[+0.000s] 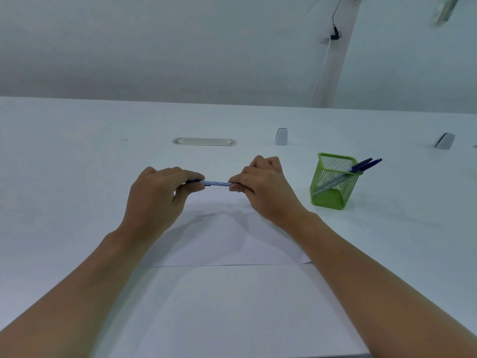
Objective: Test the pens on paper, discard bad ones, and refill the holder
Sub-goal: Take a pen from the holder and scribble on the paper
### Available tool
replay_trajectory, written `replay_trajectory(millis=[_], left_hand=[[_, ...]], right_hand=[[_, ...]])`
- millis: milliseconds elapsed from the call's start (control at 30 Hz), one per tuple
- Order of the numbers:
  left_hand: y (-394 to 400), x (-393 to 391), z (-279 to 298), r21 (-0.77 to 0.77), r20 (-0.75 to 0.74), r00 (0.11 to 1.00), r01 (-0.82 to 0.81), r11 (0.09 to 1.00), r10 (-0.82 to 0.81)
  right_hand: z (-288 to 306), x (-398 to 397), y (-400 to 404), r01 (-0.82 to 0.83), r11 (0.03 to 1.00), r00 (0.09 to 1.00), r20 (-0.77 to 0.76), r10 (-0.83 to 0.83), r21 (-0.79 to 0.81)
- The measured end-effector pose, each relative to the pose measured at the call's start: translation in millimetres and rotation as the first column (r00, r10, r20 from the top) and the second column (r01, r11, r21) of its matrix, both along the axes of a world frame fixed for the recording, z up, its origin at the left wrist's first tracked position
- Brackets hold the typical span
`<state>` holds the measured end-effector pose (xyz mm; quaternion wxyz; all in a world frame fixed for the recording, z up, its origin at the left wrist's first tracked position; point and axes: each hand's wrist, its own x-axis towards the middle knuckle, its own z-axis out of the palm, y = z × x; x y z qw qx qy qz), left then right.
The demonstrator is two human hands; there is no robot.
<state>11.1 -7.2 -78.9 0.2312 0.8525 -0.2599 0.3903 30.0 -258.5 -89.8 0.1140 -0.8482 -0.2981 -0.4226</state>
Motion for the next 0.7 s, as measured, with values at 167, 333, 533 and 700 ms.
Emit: replay_trajectory(millis=[167,333,533,700], left_hand=[[0,3,-4,0.073,-0.034,0.999,0.011,0.997,-0.008],[-4,1,-4,0.171,-0.001,0.999,-0.044,0.984,0.044],[-8,-3,-5,0.107,-0.156,0.984,-0.075,0.991,0.091],[4,1,-2,-0.146,-0.384,0.922,-0.108,0.983,0.045]], right_hand=[[6,2,-4,-0.062,0.998,0.996,-0.06,0.062,-0.004],[4,1,-7,-0.124,0.989,0.977,-0.181,0.109,-0.075],[10,1,-6,-0.01,0.993,0.998,-0.058,0.003,-0.114],[15,-3,-22,0.101,0.982,0.994,-0.057,-0.093,0.161]])
